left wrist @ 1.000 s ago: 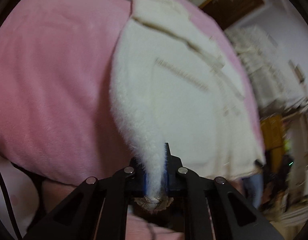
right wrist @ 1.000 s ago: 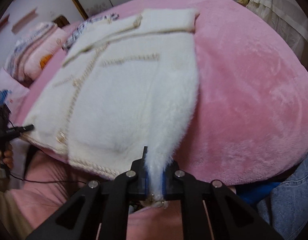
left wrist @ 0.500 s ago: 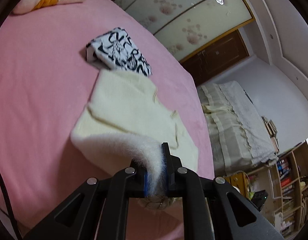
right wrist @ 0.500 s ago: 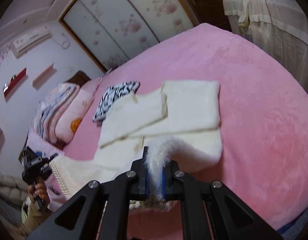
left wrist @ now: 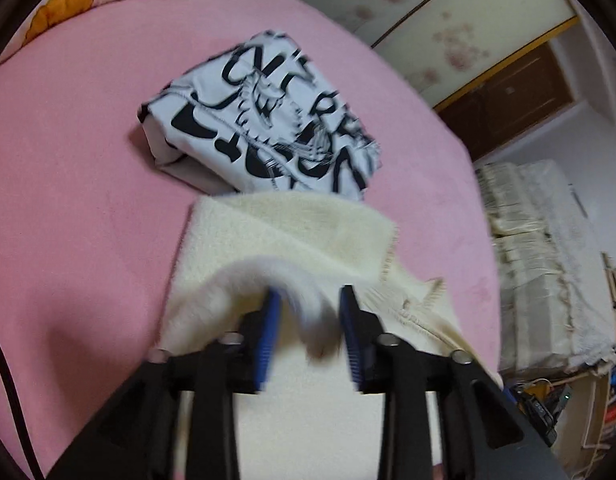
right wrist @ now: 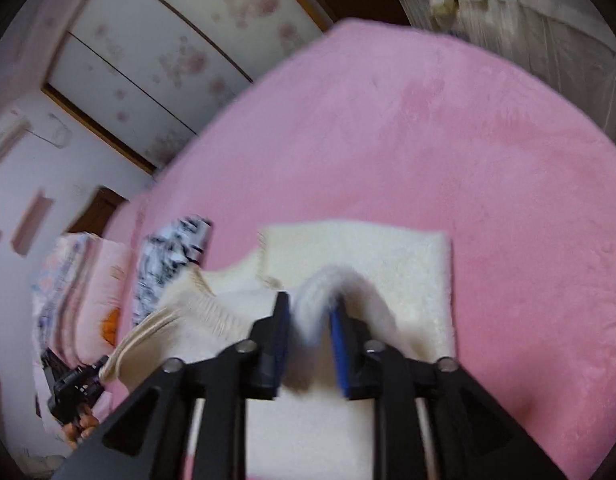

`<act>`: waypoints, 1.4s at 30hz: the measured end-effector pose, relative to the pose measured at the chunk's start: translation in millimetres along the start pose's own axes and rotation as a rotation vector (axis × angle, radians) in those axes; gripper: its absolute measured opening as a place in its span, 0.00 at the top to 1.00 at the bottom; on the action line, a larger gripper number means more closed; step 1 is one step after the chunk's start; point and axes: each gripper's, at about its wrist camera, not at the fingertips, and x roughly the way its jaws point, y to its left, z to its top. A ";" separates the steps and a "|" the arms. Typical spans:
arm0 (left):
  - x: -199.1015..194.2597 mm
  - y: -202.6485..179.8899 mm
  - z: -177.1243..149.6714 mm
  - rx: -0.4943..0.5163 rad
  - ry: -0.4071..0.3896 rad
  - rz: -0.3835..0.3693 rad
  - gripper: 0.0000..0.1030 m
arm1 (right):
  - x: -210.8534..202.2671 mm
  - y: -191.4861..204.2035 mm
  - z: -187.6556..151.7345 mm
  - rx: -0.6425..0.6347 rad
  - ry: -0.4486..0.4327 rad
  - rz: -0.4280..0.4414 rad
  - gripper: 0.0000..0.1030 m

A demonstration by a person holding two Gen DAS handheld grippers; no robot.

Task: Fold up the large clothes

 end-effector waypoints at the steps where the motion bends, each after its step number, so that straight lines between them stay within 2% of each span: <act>1: 6.6 1.4 3.2 -0.013 -0.004 0.018 0.50 | 9.7 -0.8 2.0 -0.009 -0.003 -0.031 0.53; 2: 12.5 4.4 8.0 -0.031 -0.010 0.023 0.35 | 16.1 -0.4 4.0 -0.020 -0.009 -0.039 0.53; 3: 13.6 6.9 8.6 -0.038 -0.020 0.014 0.32 | 19.7 -0.9 4.5 -0.024 -0.014 -0.027 0.52; 7: 19.8 5.8 17.3 0.041 -0.035 0.029 0.32 | 27.3 -4.2 4.4 -0.058 -0.018 -0.006 0.52; 11: 36.7 2.7 22.2 0.210 -0.018 0.085 0.32 | 45.5 -4.3 7.0 -0.147 -0.002 -0.112 0.52; 15: 49.3 4.1 20.9 0.338 -0.013 0.116 0.33 | 66.5 -7.2 10.0 -0.209 0.022 -0.158 0.52; 16: 53.4 5.6 21.1 0.365 -0.013 0.130 0.35 | 72.5 -7.1 10.4 -0.229 0.031 -0.174 0.52; 18: 60.9 8.6 21.9 0.398 0.000 0.142 0.51 | 85.0 -9.0 9.6 -0.258 0.057 -0.195 0.52; 20: 71.9 12.9 24.1 0.416 0.026 0.145 0.61 | 94.6 -11.7 8.3 -0.282 0.077 -0.205 0.52; 24: 86.9 18.2 27.1 0.442 0.038 0.157 0.61 | 110.5 -16.8 9.5 -0.308 0.109 -0.216 0.52; 29: 103.9 27.3 33.4 0.412 0.065 0.150 0.61 | 120.8 -17.8 13.6 -0.316 0.107 -0.195 0.52; 33: 109.0 22.9 34.8 0.405 0.053 0.138 0.61 | 126.7 -19.2 19.7 -0.312 0.107 -0.181 0.52; 34: 109.2 20.3 34.0 0.409 0.048 0.143 0.62 | 127.9 -19.0 20.9 -0.311 0.106 -0.177 0.57; 35: 108.9 16.6 32.2 0.420 0.040 0.148 0.70 | 129.7 -19.0 21.9 -0.310 0.110 -0.174 0.63; 36: 108.6 12.1 29.5 0.436 0.033 0.154 0.84 | 131.4 -18.5 22.3 -0.307 0.112 -0.173 0.77; 37: 108.5 7.1 26.1 0.451 0.023 0.183 0.87 | 132.5 -17.9 22.0 -0.304 0.111 -0.176 0.85; 39: 107.8 -6.0 16.3 0.488 -0.003 0.258 0.92 | 130.2 -13.1 18.7 -0.322 0.091 -0.204 0.90; 42: 93.0 -22.0 -0.7 0.530 -0.082 0.340 0.94 | 118.8 5.2 4.7 -0.381 0.015 -0.284 0.92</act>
